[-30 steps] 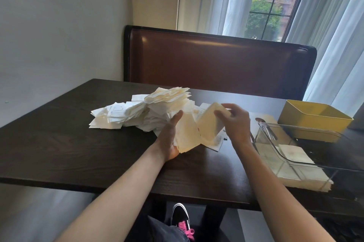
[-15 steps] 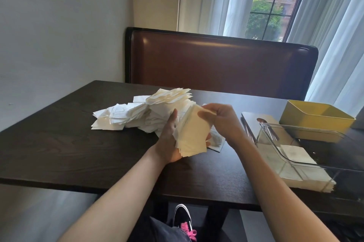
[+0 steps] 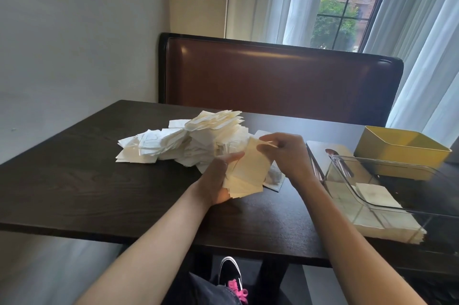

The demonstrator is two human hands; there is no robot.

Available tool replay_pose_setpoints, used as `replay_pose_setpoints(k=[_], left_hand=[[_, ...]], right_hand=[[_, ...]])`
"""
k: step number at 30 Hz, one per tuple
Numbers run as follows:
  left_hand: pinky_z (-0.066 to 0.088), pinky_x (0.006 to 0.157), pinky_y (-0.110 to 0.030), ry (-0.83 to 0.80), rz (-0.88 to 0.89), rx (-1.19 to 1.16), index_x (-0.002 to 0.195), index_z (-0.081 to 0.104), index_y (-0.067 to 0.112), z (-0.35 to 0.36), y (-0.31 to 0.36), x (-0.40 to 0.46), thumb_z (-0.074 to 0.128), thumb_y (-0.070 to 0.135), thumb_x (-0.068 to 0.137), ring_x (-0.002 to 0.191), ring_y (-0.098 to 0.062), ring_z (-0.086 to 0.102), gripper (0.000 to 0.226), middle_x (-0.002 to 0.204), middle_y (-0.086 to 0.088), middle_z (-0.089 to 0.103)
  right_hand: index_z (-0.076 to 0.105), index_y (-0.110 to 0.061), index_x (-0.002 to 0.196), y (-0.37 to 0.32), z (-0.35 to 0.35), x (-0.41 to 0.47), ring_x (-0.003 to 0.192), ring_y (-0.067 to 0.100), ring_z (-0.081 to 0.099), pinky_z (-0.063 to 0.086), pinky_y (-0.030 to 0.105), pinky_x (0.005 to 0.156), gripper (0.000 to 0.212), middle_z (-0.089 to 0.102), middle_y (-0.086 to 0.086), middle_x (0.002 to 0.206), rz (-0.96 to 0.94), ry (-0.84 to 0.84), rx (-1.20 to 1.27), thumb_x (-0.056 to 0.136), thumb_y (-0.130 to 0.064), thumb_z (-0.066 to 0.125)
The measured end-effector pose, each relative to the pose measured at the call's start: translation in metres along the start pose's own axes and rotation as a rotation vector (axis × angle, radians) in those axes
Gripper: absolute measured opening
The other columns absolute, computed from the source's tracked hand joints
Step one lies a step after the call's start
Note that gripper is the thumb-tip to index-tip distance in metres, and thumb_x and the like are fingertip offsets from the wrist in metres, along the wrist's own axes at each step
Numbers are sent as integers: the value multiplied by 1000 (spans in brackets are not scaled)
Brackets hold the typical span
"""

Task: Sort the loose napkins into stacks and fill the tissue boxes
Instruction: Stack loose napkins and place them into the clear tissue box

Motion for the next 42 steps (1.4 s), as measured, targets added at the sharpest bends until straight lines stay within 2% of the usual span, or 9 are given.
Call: replay_pose_setpoints(k=[5, 13, 17, 22, 26, 31, 34, 39, 42], left_hand=[[53, 95, -55, -64, -41, -62, 134, 57, 7, 9, -2, -3, 57, 31, 95, 106, -40, 65, 46, 120, -24, 64], [52, 95, -51, 88, -31, 24, 132, 59, 10, -4, -2, 1, 50, 26, 100, 107, -33, 66, 37, 112, -15, 71], [51, 101, -53, 185, 78, -70, 141, 54, 9, -13, 5, 5, 48, 27, 100, 121, -40, 61, 44, 132, -22, 63], [61, 74, -39, 240, 190, -138, 140, 54, 10, -15, 17, 2, 48, 22, 103, 102, -29, 71, 40, 123, -16, 68], [59, 80, -41, 259, 188, -113, 137, 57, 12, -13, 16, 1, 50, 19, 102, 107, -30, 68, 36, 129, -17, 66], [59, 80, -44, 325, 274, -59, 129, 62, 11, -20, 15, 4, 68, 18, 93, 110, -33, 68, 38, 123, -15, 68], [60, 70, -39, 393, 279, 0, 116, 66, 14, -23, 15, 4, 66, 16, 95, 97, -27, 70, 21, 108, -7, 73], [59, 64, -32, 456, 286, 107, 102, 62, 17, -20, 16, 2, 64, 19, 98, 80, -18, 70, 5, 92, -3, 70], [59, 71, -36, 485, 262, 100, 111, 58, 13, -23, 14, 2, 63, 24, 98, 84, -21, 70, 17, 98, -6, 69]], right_hand=[[78, -22, 93, -8, 7, -2, 81, 3, 69, 56, 15, 67, 14, 72, -11, 90, -29, -110, 14, 85, -11, 75], [74, -15, 110, -1, 6, -1, 86, 4, 66, 54, 16, 77, 22, 68, -12, 102, 2, -102, 17, 90, -9, 68], [75, -11, 106, 29, -10, 6, 87, 12, 63, 51, 32, 86, 18, 68, -3, 97, 170, 99, 16, 89, -10, 68], [61, -8, 130, 61, 10, 2, 114, 23, 59, 46, 38, 102, 47, 63, 6, 126, 314, -68, -189, 87, -24, 73], [56, -6, 129, 63, 16, 3, 110, 27, 60, 48, 43, 96, 55, 64, 10, 120, 328, -90, -241, 82, -25, 78], [73, -8, 94, 64, 7, 4, 85, 27, 69, 57, 41, 77, 18, 71, 6, 87, 319, 32, -60, 75, -7, 74], [66, -1, 75, 57, -5, 1, 71, 24, 57, 46, 36, 64, 10, 61, 6, 71, 293, 138, 83, 78, -8, 73], [67, 7, 91, 21, -20, -6, 78, 26, 64, 56, 43, 70, 14, 66, 15, 84, 225, 238, 461, 86, -6, 68], [69, 1, 102, -4, -20, -9, 80, 21, 69, 59, 38, 71, 15, 71, 12, 93, 214, 184, 613, 89, -5, 65]])
Point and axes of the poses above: each hand's wrist, its own x-axis towards the middle knuckle, its own z-axis out of the palm, y = z × x, the point moved 6 cm from there along x, towards the middle knuckle
